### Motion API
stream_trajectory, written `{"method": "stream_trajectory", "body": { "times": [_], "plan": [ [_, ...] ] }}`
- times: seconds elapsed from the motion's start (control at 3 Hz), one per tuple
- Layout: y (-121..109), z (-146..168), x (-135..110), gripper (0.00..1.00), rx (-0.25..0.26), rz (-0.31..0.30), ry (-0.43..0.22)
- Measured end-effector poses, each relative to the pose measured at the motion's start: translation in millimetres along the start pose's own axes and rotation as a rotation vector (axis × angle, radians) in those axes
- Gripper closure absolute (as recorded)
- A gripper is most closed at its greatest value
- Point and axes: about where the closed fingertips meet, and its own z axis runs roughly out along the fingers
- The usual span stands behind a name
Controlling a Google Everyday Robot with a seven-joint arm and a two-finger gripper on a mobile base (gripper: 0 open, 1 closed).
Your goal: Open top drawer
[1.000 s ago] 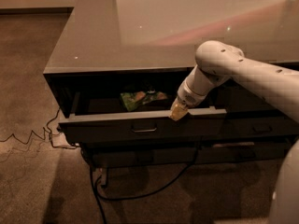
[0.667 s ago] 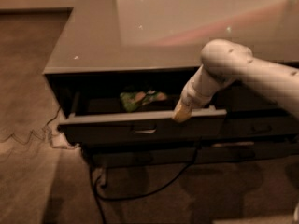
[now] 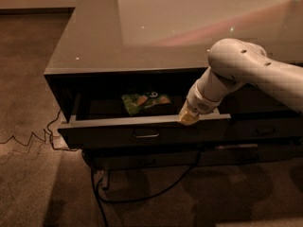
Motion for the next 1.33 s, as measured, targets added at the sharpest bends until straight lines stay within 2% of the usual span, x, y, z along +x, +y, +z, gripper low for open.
{"method": "stream_trajectory", "body": {
  "times": [1.0,1.33],
  "plan": [
    [0.0,0.3,0.1,0.12,-0.001,0.000,0.000],
    [0.0,0.3,0.1,0.00,-0.001,0.000,0.000]
  ]
}}
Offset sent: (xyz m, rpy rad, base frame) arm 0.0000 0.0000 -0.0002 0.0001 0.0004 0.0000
